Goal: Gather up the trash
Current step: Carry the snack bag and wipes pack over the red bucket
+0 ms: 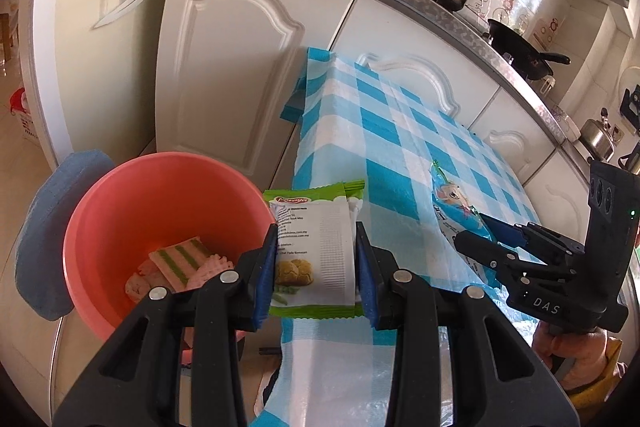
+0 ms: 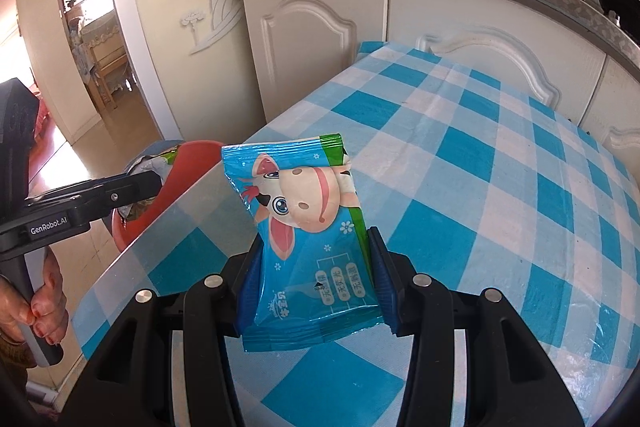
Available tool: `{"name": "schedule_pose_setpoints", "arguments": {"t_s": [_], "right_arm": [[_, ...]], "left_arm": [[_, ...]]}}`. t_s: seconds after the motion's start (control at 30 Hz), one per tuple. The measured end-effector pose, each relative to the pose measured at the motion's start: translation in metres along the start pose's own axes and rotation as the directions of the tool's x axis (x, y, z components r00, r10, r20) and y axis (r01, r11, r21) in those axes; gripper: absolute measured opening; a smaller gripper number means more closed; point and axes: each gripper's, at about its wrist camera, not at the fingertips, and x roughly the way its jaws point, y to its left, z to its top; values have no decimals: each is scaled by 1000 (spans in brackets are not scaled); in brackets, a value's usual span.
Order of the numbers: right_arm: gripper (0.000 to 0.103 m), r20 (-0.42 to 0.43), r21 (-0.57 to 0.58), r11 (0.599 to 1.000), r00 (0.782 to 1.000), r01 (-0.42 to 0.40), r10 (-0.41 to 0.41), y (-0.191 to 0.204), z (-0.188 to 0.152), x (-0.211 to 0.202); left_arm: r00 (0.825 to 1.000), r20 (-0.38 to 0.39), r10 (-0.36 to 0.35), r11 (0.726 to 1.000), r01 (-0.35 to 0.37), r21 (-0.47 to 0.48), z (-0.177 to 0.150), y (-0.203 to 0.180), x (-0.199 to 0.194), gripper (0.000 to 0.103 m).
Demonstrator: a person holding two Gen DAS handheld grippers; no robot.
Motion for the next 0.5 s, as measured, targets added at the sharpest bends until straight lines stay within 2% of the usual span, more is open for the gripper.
{"name": "schedule_pose_setpoints", "arguments": {"t_s": [0.27,0.5], "right_arm": [[49,-5,-51,998,999,-43,43,24,18,15],[49,-13,-73,991,993,-114,113,45,39,28]], "left_arm": [[999,10,47,997,-46,-61,0,31,-2,37],[995,20,100,988,-97,-118,0,59,-4,37]]}}
